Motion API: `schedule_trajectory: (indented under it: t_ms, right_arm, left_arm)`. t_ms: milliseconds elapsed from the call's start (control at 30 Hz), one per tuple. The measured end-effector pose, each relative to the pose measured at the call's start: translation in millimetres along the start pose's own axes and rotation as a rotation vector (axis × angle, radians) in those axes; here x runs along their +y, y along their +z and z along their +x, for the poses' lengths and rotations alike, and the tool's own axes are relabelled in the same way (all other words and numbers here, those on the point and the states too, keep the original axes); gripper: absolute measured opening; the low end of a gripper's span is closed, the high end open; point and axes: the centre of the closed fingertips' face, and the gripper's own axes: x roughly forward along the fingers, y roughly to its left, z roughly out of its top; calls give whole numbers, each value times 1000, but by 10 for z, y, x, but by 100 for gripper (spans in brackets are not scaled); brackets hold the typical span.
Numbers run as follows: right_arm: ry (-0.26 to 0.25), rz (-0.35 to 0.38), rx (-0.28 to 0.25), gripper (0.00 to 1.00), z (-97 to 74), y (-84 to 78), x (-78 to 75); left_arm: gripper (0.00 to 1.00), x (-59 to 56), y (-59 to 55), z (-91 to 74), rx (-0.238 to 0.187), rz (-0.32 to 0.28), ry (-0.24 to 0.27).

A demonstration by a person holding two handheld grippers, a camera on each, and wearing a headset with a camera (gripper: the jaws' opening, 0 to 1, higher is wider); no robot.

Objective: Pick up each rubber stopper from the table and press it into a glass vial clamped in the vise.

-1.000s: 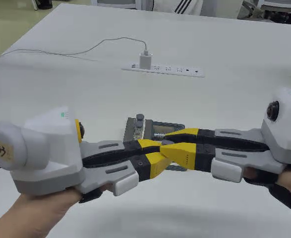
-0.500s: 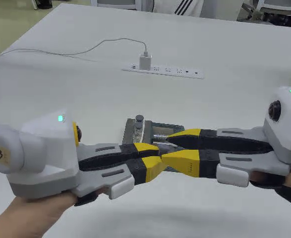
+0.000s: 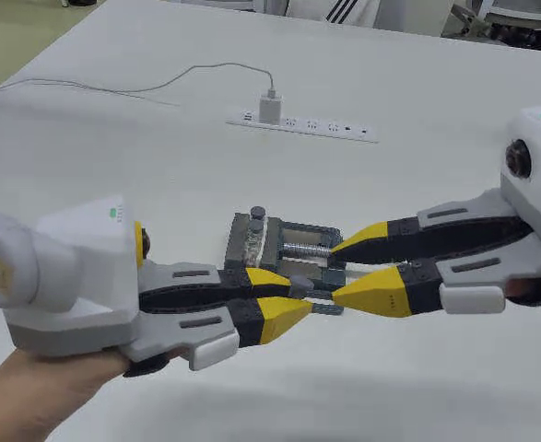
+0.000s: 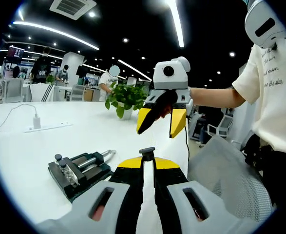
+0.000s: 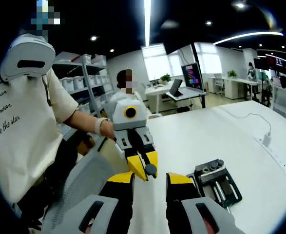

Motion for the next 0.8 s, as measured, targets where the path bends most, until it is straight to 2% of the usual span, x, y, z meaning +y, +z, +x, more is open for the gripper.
schedule_trajectory:
  t_ms: [100, 233, 267, 367, 467, 700, 800]
  right_arm:
    - [60, -16, 65, 19, -1, -9, 32]
    - [113, -21, 116, 19, 13, 10, 31]
    - [144, -18, 155, 19, 11, -19, 57]
    - [183, -65, 235, 18, 38, -72, 72]
    - [240, -79, 297, 17, 78, -109, 155]
    - [284, -147, 421, 16, 171, -237, 166]
    - [299, -162, 451, 14, 209, -275, 198]
  left_arm:
    - [3, -25, -20, -2, 15, 4, -16]
    - [3, -74, -77, 12, 42, 13, -42]
    - [3, -93, -96, 20, 48, 14, -50]
    - [3, -144, -155, 35, 70, 22, -71]
    - [3, -173, -213, 44, 90, 27, -85]
    - [3, -212, -250, 52, 102, 33, -101]
    - [3, -227, -263, 52, 108, 34, -108]
